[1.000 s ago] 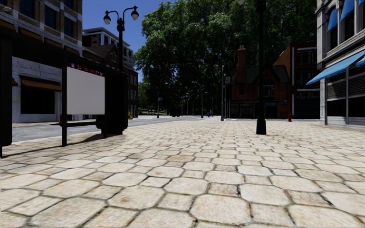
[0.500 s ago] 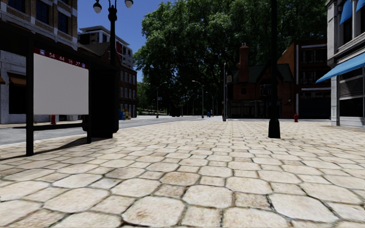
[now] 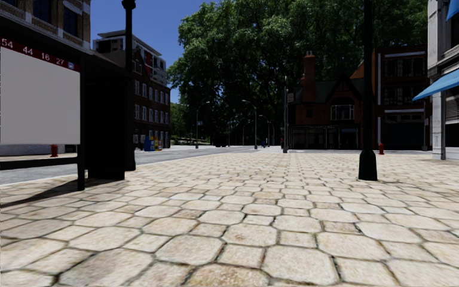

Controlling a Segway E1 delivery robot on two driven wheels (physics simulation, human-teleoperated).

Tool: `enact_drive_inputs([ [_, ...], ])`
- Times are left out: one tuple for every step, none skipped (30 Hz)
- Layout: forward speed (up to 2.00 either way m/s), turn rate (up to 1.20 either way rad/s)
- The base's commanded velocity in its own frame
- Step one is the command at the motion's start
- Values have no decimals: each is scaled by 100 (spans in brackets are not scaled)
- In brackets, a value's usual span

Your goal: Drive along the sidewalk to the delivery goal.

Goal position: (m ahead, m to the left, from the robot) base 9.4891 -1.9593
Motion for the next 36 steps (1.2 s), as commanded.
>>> enact_drive_inputs([
  [200, 0],
  [200, 0],
  [200, 0],
  [200, 0],
  [200, 0],
  [200, 0],
  [200, 0],
  [200, -2],
  [200, -12],
  [200, -12],
  [200, -18],
  [200, -22],
  [200, -22],
  [200, -25],
  [200, -28],
  [200, -30],
  [200, -34],
  [200, -34],
  [200, -34],
  [200, -34],
  [200, -34],
  [200, -34],
  [200, -34],
  [200, -34],
  [200, -34],
  [200, -34],
  [200, -34],
  [200, -26],
  [200, -26],
  [200, -6],
  [200, 0],
  [200, 0],
  [200, 0],
  [200, 0],
  [200, 0],
  [200, -15],
])
